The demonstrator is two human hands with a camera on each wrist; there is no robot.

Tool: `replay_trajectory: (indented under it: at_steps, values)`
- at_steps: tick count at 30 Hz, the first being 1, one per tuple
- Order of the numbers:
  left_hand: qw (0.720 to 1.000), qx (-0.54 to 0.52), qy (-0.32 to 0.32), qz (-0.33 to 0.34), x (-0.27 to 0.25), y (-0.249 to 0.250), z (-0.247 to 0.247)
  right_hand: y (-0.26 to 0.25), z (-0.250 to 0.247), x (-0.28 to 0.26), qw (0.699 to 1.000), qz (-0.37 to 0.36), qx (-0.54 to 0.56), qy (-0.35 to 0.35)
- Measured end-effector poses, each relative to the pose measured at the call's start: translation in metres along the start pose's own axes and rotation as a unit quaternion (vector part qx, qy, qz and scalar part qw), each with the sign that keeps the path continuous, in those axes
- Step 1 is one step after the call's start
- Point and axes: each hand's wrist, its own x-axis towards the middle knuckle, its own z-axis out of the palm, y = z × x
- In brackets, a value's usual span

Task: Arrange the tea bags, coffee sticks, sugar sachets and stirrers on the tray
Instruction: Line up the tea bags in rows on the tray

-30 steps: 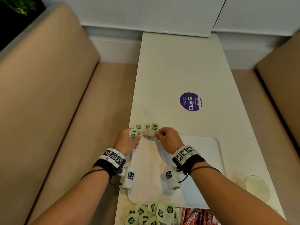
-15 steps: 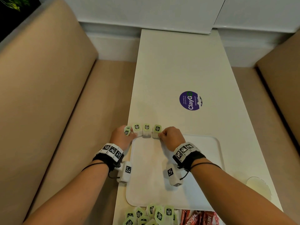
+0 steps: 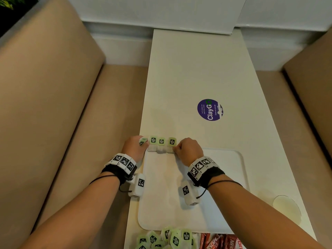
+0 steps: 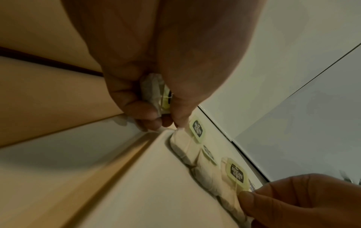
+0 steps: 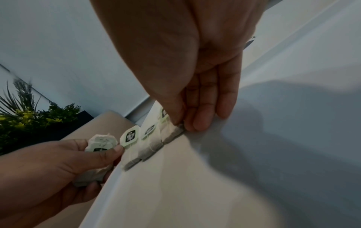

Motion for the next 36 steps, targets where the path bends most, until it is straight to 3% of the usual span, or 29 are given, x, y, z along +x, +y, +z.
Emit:
replay_trajectory:
  at_steps: [7, 12, 20, 26, 32, 36]
  values:
    - [0.994, -0.093, 0.002, -0.049, -0.001, -0.001, -0.003, 0.0, -0.007, -0.004, 1.0, 0.001, 0.005, 0.006]
    - [0.99, -0.132, -0.018, -0.051, -0.007, -0.002, -0.01, -0.008, -0.019, -0.016, 0.998, -0.047, 0.022, 0.03]
    - [0.958, -0.244, -0.151, 0.02, -0.039, 0.017, -0.014, -0.038, -0.021, -0.035, 0.969, -0.237, 0.076, -0.006]
    - [0.942, -0.256, -0.211, 0.045, -0.055, 0.017, -0.018, -0.047, -0.01, -0.045, 0.959, -0.268, 0.086, -0.028]
    - [0.959, -0.205, -0.192, 0.036, -0.065, 0.006, -0.019, -0.044, -0.009, -0.047, 0.957, -0.254, 0.138, -0.017]
    - [0.968, -0.198, -0.152, 0.01, -0.061, -0.005, -0.02, -0.039, -0.009, -0.044, 0.963, -0.25, 0.1, -0.028]
